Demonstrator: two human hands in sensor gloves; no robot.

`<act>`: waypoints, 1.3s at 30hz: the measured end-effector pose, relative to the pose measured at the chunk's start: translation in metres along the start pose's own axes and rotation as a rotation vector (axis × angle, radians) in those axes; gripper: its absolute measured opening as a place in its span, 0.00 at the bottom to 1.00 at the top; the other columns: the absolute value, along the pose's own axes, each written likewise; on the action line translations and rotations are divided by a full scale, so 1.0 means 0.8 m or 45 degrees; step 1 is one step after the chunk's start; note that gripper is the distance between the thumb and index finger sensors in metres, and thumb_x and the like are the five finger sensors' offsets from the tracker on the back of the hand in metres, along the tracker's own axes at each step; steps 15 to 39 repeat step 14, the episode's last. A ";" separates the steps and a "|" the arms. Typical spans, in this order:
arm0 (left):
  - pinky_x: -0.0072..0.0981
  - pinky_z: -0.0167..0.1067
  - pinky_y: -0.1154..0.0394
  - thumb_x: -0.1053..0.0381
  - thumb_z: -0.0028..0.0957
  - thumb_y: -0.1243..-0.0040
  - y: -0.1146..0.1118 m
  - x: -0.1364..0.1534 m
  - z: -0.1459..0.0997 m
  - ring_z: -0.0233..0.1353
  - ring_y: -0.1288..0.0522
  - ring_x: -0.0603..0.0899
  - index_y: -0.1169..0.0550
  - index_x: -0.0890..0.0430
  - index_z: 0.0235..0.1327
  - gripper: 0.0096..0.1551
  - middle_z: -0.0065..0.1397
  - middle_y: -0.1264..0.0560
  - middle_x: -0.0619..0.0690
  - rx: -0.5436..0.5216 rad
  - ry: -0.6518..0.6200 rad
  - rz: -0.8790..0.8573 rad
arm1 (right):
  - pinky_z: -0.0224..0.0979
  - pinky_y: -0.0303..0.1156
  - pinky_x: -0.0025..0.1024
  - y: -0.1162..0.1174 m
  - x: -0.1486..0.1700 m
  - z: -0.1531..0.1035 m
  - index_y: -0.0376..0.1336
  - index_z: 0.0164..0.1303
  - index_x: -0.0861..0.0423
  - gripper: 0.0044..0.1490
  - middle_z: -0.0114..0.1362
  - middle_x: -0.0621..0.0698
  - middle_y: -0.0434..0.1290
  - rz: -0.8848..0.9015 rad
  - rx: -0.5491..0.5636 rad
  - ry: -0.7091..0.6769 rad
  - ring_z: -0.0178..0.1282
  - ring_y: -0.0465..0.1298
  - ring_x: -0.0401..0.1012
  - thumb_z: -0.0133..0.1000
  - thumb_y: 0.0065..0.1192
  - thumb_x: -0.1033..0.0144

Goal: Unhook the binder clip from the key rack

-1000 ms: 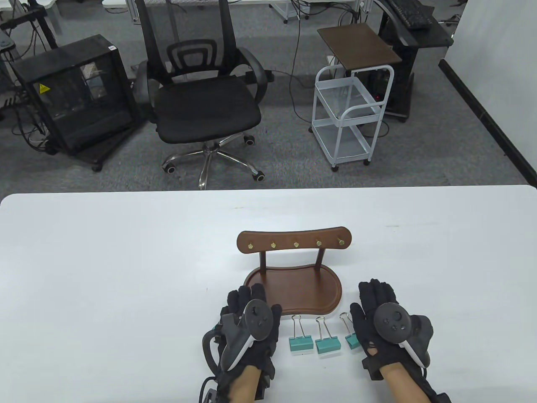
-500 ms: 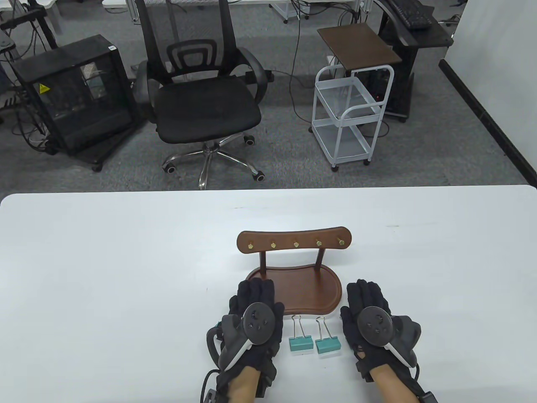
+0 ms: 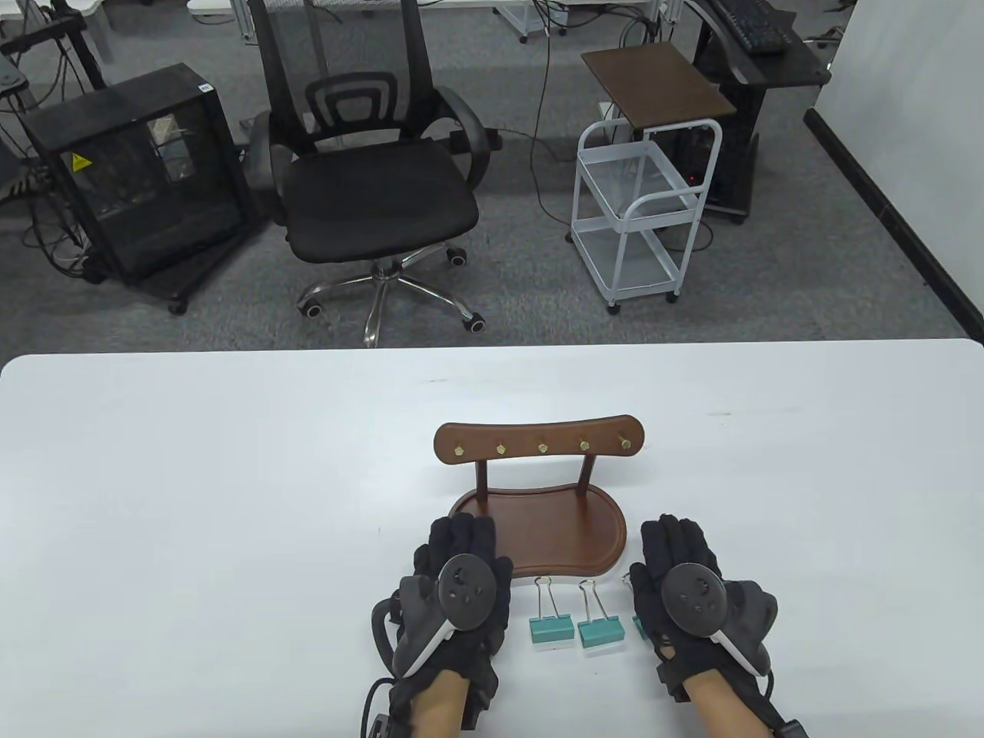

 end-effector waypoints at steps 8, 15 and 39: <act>0.56 0.76 0.47 0.36 0.58 0.59 0.004 0.008 0.001 0.86 0.50 0.59 0.39 0.46 0.83 0.39 0.88 0.43 0.49 -0.005 0.020 -0.018 | 0.74 0.57 0.50 0.004 -0.002 -0.002 0.54 0.68 0.51 0.39 0.78 0.54 0.55 0.006 -0.013 -0.001 0.76 0.53 0.54 0.48 0.50 0.46; 0.56 0.76 0.48 0.36 0.58 0.59 0.007 0.012 0.000 0.86 0.50 0.59 0.39 0.46 0.83 0.39 0.88 0.43 0.49 -0.022 0.019 -0.003 | 0.74 0.57 0.50 0.007 -0.005 -0.002 0.54 0.68 0.51 0.39 0.78 0.55 0.55 0.026 -0.025 -0.012 0.76 0.53 0.54 0.48 0.50 0.46; 0.56 0.76 0.48 0.36 0.58 0.59 0.007 0.012 0.000 0.86 0.50 0.59 0.39 0.46 0.83 0.39 0.88 0.43 0.49 -0.022 0.019 -0.003 | 0.74 0.57 0.50 0.007 -0.005 -0.002 0.54 0.68 0.51 0.39 0.78 0.55 0.55 0.026 -0.025 -0.012 0.76 0.53 0.54 0.48 0.50 0.46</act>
Point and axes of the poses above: the tracker on the back of each hand, its own x axis roughly to the little-finger side, its own z axis roughly from the wrist to the fingertips, y = z × x, the point moved 5 cm from there along z, roughly from the wrist to the fingertips
